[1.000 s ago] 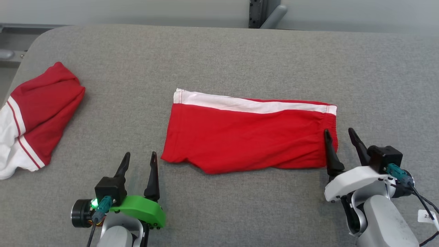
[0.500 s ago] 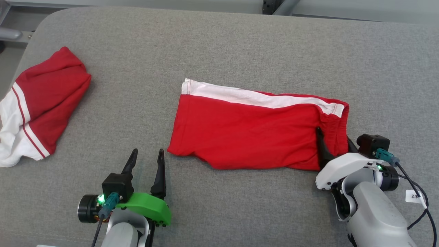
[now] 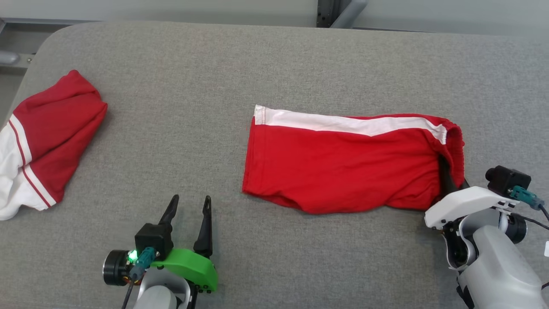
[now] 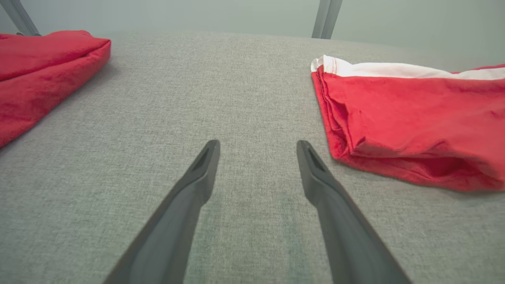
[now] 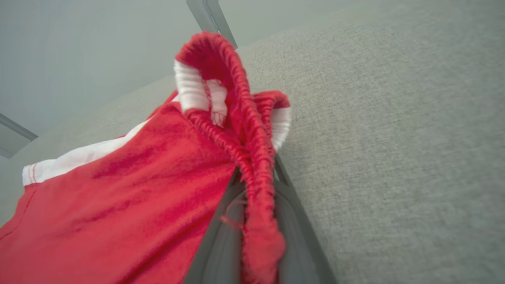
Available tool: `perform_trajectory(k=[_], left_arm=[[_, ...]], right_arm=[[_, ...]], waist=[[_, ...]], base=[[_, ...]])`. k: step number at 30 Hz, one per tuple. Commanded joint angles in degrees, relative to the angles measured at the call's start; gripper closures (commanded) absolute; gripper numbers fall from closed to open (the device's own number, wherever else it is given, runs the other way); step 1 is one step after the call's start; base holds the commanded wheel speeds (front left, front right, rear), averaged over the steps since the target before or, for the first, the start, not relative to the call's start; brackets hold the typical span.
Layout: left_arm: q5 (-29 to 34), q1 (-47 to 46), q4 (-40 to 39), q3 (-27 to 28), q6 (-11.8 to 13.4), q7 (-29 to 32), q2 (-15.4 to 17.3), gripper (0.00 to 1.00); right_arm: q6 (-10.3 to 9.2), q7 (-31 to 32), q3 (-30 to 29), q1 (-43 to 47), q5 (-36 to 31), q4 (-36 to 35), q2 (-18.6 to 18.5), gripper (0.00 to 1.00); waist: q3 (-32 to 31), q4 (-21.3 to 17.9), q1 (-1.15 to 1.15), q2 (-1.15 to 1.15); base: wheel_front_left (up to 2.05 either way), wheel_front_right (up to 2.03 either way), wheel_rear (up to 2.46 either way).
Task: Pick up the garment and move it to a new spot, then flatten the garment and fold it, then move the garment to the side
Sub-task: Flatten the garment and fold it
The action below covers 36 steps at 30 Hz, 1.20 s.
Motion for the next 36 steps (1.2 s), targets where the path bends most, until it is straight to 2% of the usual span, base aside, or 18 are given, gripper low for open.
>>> perform_trajectory(k=[1, 4, 5, 8, 14, 18, 23, 24, 25, 26, 27, 31, 36], left_arm=[[0.03, 0.94, 0.38, -0.16, 0.05, 0.0, 0.11, 0.0], [-0.15, 1.04, 0.54, -0.42, 0.23, 0.0, 0.12, 0.0], [-0.39, 1.16, 0.73, -0.76, 0.27, 0.0, 0.12, 0.0], [-0.77, 1.24, 0.9, -1.67, 0.24, 0.0, 0.1, 0.0], [-2.41, 1.21, 1.11, -4.33, 0.32, 0.0, 0.12, 0.0], [-3.54, 0.77, 1.06, -6.15, 0.56, 0.0, 0.15, 0.0], [-4.77, 0.15, 0.56, -8.37, 1.12, 0.0, 0.17, 0.0], [-4.9, 0.17, 0.51, -8.74, 1.29, 0.0, 0.16, 0.0], [-5.15, 0.37, 0.57, -8.96, 1.46, 0.0, 0.14, 0.0], [-5.15, 0.37, 0.57, -8.96, 1.46, 0.0, 0.14, 0.0], [-5.18, 0.57, 0.62, -9.07, 1.57, 0.0, 0.14, 0.0], [-5.31, 1.71, 0.65, -8.54, 1.98, 0.0, 0.13, 0.0], [-5.27, 2.36, 0.06, -5.59, 2.78, 0.0, 0.12, 0.0]], right_arm=[[-0.1, 0.0, 0.78, 0.03, 1.13, -0.47, -1.06, 1.0], [-0.06, 0.86, 5.04, -0.58, 4.37, -2.62, -1.94, 1.0], [-0.06, 2.9, 9.06, -0.69, 8.18, -5.53, -2.12, 1.0], [-0.06, 6.93, 14.99, -0.43, 14.3, -10.96, -2.97, 1.0], [-0.05, 14.86, 23.54, -1.53, 23.24, -18.0, -2.25, 1.0], [-0.05, 16.78, 26.25, -3.46, 25.34, -16.56, -0.69, 1.0], [-0.05, 14.93, 27.4, -6.8, 24.37, -10.57, 0.72, 1.0], [-0.05, 14.13, 27.23, -7.41, 24.14, -8.94, 1.03, 0.92], [-0.05, 13.4, 27.15, -8.09, 23.86, -7.29, 1.37, 0.55], [-0.05, 13.4, 27.15, -8.09, 23.86, -7.29, 1.37, 0.55], [-0.05, 12.55, 27.12, -8.79, 23.61, -5.87, 1.68, 0.0], [-0.05, 8.37, 27.48, -10.8, 23.17, -1.36, 2.51, 0.0], [-0.05, 3.05, 27.04, -10.63, 23.95, 1.52, 2.56, 0.0]], waist=[[-0.55, -0.64, 0.0, 0.0], [-0.88, -1.12, 0.0, 0.0], [-1.03, -1.28, 0.0, 0.0], [-1.21, -1.15, 0.0, 0.0], [-1.71, 1.03, 0.0, 0.0], [-1.9, 4.49, 0.0, 0.0], [-1.9, 9.96, 0.0, 0.0], [-1.93, 10.96, 0.0, 0.0], [-1.98, 11.8, 0.0, 0.0], [-1.98, 11.8, 0.0, 0.0], [-2.01, 12.54, 0.0, 0.0], [-2.43, 13.93, 0.0, 0.0], [-3.48, 12.18, 0.0, 0.0]], base=[[0.0, 0.0, 0.0], [0.0, 0.0, 0.0], [0.0, 0.0, 0.0], [0.0, 0.0, 0.0], [0.0, 0.0, 0.0], [0.0, 0.0, 0.0], [0.0, 0.0, 0.0], [0.0, 0.0, 0.0], [0.0, 0.0, 0.0], [0.0, 0.0, 0.0], [0.0, 0.0, 0.0], [0.0, 0.0, 0.0], [0.0, 0.0, 0.0]])
